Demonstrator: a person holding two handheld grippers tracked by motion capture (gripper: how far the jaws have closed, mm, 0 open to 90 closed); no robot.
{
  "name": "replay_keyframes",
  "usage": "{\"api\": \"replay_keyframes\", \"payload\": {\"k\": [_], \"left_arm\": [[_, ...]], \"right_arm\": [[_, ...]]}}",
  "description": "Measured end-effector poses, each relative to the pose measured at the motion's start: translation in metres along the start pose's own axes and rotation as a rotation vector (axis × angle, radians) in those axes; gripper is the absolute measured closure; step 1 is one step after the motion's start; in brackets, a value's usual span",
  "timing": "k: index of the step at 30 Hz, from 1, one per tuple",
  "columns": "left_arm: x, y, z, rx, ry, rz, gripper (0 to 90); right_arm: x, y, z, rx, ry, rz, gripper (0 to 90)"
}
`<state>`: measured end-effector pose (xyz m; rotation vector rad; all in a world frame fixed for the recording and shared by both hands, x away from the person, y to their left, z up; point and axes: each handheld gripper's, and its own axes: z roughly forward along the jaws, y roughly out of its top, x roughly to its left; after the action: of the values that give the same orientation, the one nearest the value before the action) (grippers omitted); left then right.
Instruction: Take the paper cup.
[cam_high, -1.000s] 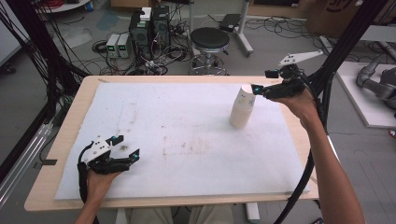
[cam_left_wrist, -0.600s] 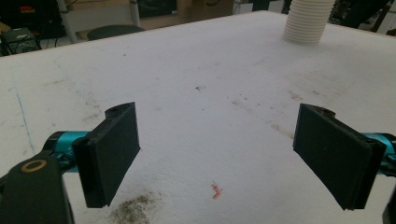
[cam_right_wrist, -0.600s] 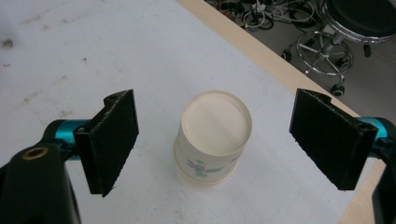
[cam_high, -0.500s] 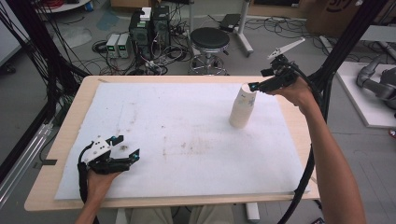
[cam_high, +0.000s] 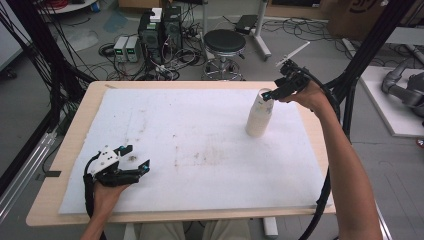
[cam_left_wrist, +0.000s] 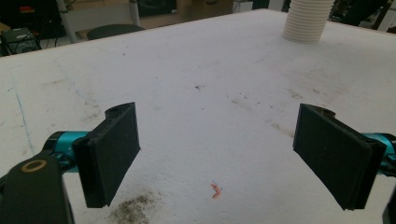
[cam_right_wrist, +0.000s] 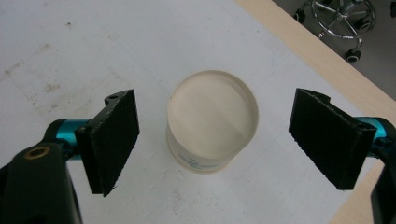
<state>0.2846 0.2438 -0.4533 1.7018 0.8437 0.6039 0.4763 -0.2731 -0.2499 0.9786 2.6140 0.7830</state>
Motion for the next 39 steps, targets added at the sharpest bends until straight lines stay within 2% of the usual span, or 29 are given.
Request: {"api": "replay_keyframes", "payload": {"k": [11,13,21,23,26,39], "left_arm": [[-0.001,0.001,0.002,0.019,0.001,0.008,14.4],[-0.001,0.001,0.002,0.019,0.001,0.009,14.4],[-0.001,0.001,0.002,0.018,0.002,0.01,14.4],[-0.001,0.001,0.002,0.018,0.002,0.009,14.4],[-0.001,0.001,0.002,0.02,-0.001,0.008,14.4],[-0.001,0.001,0.003,0.024,0.0,0.007,14.4]], "right_arm": [[0.001,0.003,0.012,0.071,0.002,-0.002,17.0],[0.001,0.004,0.014,0.084,0.007,-0.003,20.1],[0.0,0.007,0.019,0.103,0.013,0.009,20.7],[-0.001,0.007,0.02,0.11,0.011,0.0,20.8],[-0.002,0.008,0.022,0.133,0.02,-0.003,34.9],[-0.002,0.008,0.021,0.132,0.013,0.004,37.1]]}}
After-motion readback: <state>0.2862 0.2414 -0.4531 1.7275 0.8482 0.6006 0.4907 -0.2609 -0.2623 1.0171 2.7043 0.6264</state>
